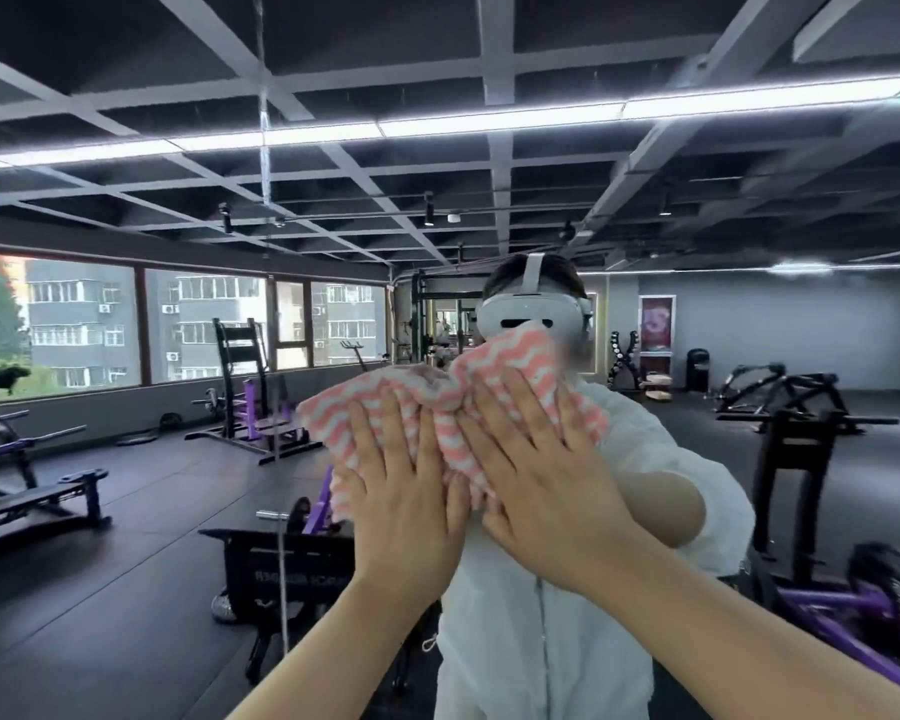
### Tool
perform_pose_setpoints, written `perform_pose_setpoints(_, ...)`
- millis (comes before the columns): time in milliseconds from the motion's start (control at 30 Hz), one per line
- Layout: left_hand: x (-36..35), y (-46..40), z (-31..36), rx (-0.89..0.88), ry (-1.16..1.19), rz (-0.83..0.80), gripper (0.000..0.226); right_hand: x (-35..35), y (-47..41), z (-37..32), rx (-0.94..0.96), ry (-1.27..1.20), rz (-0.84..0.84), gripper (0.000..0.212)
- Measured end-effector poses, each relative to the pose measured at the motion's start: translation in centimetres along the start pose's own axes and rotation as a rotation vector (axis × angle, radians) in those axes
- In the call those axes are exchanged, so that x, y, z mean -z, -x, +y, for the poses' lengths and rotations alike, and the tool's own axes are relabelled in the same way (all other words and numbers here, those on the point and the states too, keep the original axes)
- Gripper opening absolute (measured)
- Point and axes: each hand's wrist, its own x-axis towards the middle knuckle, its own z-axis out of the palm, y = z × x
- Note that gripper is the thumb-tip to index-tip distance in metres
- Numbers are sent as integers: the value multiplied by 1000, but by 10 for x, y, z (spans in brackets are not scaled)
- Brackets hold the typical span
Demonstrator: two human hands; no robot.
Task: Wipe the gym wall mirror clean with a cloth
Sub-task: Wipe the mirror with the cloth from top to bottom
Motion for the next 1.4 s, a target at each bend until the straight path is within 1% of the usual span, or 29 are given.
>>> perform_pose_setpoints(100, -11, -9, 53, -41, -19, -36, 65, 10, 36, 38, -67, 39, -19, 74)
perform_pose_setpoints(133, -12, -9, 60, -47, -24, -35, 64, 9, 43, 42, -77, 43, -20, 76)
perform_pose_setpoints(233, -21, -11, 104, -154, 1, -9, 63, 12, 82, 73, -158, 74, -33, 79)
perform_pose_setpoints(333, -28, -19, 146, -245, 25, -16, 64, 21, 111, 105, -281, 77, -78, 66)
perform_pose_setpoints(400, -26, -36, 168, -290, 39, -35, 65, 29, 116, 128, -346, 52, -114, 65)
perform_pose_setpoints(500, -19, -81, 185, -343, 45, 1, 67, 40, 96, 171, -423, 23, -97, 70)
perform_pose_setpoints(600, 0, -135, 198, -322, -2, 89, 65, 56, 57, 215, -463, 7, -94, 77)
perform_pose_setpoints(633, 7, -153, 204, -306, -24, 83, 65, 62, 41, 231, -486, -3, -124, 78)
perform_pose_setpoints(733, 28, -198, 223, -227, -67, -9, 60, 84, -3, 270, -556, -13, -217, 77)
perform_pose_setpoints(833, 39, -218, 237, -173, -121, -37, 63, 96, -21, 287, -563, -35, -228, 76)
perform_pose_setpoints(900, 39, -215, 239, -175, -134, -49, 63, 94, -15, 286, -533, -27, -219, 75)
perform_pose_setpoints(1000, 31, -192, 240, -241, -130, -55, 60, 83, 14, 275, -478, -33, -152, 81)
perform_pose_setpoints(1067, 19, -168, 244, -291, -84, -69, 58, 74, 40, 267, -418, -77, -97, 77)
perform_pose_setpoints(1100, 9, -155, 246, -314, -69, -49, 59, 69, 52, 264, -386, -75, -69, 75)
perform_pose_setpoints(1167, -14, -123, 252, -360, -30, 52, 63, 58, 81, 257, -333, -32, -19, 75)
perform_pose_setpoints(1233, -34, -90, 259, -398, 21, 118, 59, 51, 109, 249, -289, -1, -28, 74)
perform_pose_setpoints(1333, -52, -47, 268, -423, 10, 103, 59, 47, 150, 240, -220, 62, -55, 74)
perform_pose_setpoints(1400, -59, -27, 273, -431, 6, 72, 62, 45, 173, 234, -223, 60, -84, 74)
